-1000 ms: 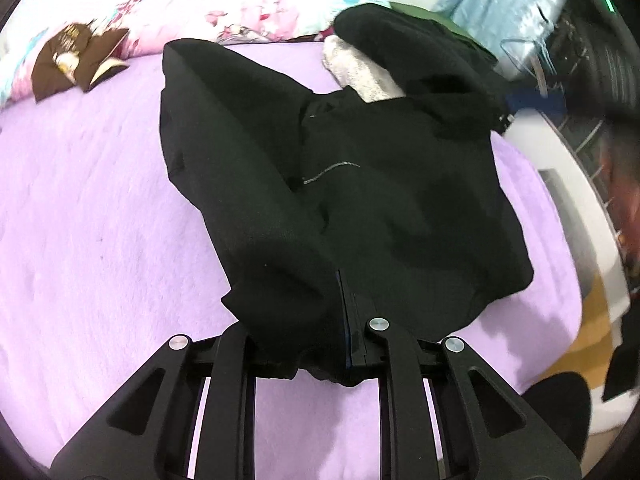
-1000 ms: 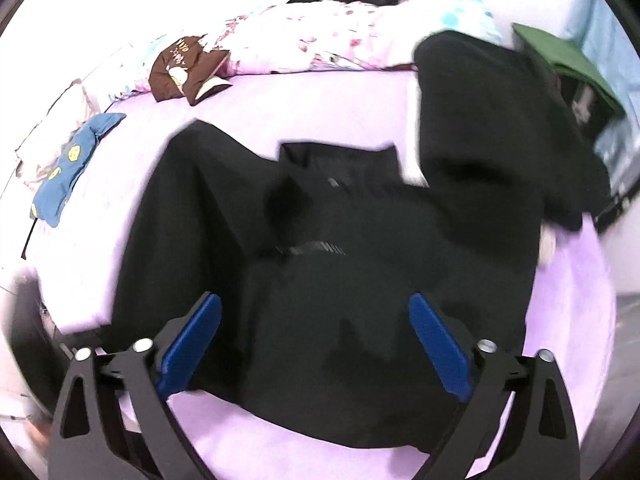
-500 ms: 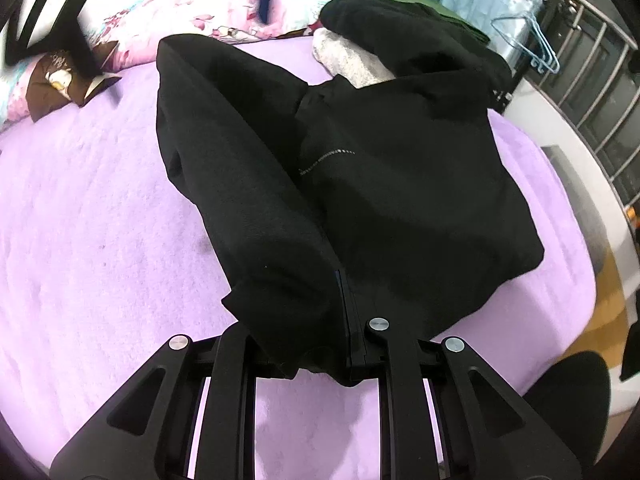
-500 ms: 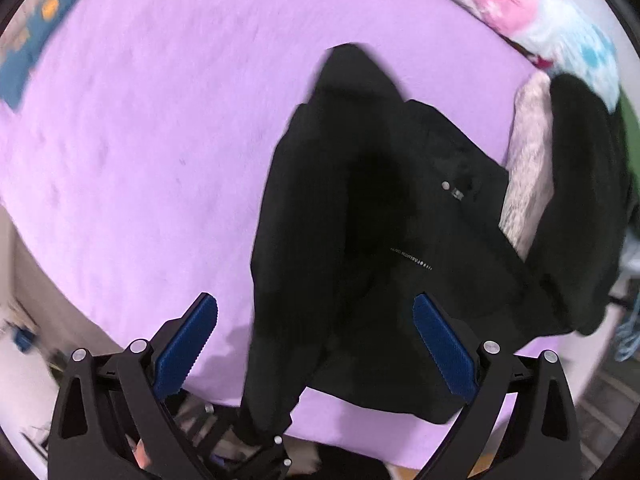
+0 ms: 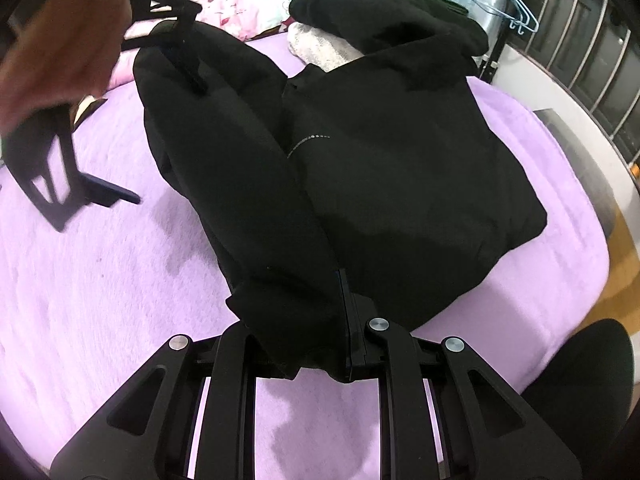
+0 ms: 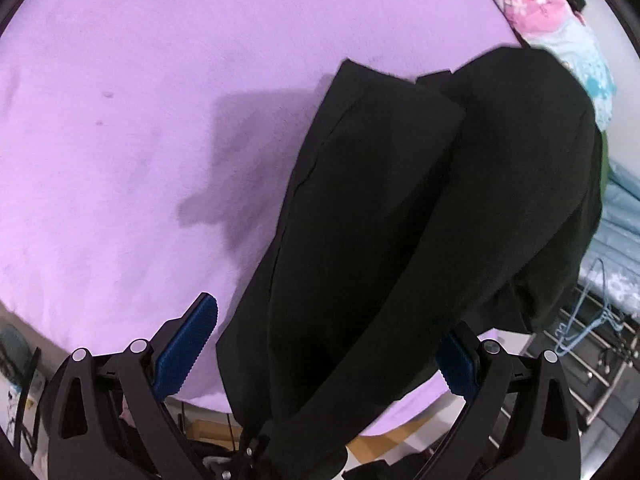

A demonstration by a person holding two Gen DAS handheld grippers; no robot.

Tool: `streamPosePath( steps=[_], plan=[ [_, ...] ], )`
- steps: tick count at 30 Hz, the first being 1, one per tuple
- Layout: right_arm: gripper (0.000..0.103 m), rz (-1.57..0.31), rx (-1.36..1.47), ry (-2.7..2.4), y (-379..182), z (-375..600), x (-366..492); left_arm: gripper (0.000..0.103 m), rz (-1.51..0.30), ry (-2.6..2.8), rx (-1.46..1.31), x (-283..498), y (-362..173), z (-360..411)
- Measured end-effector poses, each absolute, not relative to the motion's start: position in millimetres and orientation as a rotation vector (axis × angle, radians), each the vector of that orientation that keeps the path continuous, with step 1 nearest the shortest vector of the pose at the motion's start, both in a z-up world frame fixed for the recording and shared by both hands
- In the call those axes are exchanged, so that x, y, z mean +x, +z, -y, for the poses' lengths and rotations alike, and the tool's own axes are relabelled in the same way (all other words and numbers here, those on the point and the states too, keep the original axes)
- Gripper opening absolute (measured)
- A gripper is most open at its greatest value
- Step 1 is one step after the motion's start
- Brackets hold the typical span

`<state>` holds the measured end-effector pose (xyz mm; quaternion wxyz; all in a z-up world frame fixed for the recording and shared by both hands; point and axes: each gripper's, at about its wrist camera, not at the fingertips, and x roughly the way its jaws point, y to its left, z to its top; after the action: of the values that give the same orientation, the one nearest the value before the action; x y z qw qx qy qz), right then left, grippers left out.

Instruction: Fold large clothes

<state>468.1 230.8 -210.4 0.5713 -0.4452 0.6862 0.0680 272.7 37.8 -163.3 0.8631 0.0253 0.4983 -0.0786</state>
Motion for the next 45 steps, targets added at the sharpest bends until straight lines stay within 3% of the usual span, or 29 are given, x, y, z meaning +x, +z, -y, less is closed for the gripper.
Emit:
streamPosePath(
  steps=[3, 6, 8, 10, 13, 21, 26, 32, 45],
  plan=[
    [0.089, -1.6, -1.06, 0.137, -224, -231, 467, 0.015, -1.045, -0.169, 0.058, 273, -164, -35],
    [0.065, -1.591, -1.077, 0.106, -233, -225, 473, 0.015, -1.049, -0.167, 0.056, 274, -164, -36],
    [0.055, -1.594, -1.063, 0.118, -233, -221, 475, 0.015, -1.051, -0.169, 0.055, 274, -164, -36],
    [0.036, -1.586, -1.043, 0.14, -229, -218, 477, 0.016, -1.05, -0.167, 0.057, 274, -163, -36],
    [0.019, -1.587, -0.981, 0.198, -214, -211, 479, 0.016, -1.044, -0.166, 0.048, 274, -160, -39],
    [0.012, -1.59, -0.752, 0.311, -163, -165, 486, 0.02, -0.996, -0.156, 0.068, 261, -137, -33],
    [0.01, -1.57, -0.626, 0.359, -134, -139, 487, 0.031, -0.936, -0.163, 0.071, 244, -116, -30],
    [0.009, -1.522, -0.514, 0.428, -107, -109, 477, 0.038, -0.835, -0.193, 0.082, 214, -86, -26],
    [0.004, -1.413, -0.375, 0.692, -34, -130, 449, 0.039, -0.662, -0.287, -0.003, 178, -45, -32]
  ],
)
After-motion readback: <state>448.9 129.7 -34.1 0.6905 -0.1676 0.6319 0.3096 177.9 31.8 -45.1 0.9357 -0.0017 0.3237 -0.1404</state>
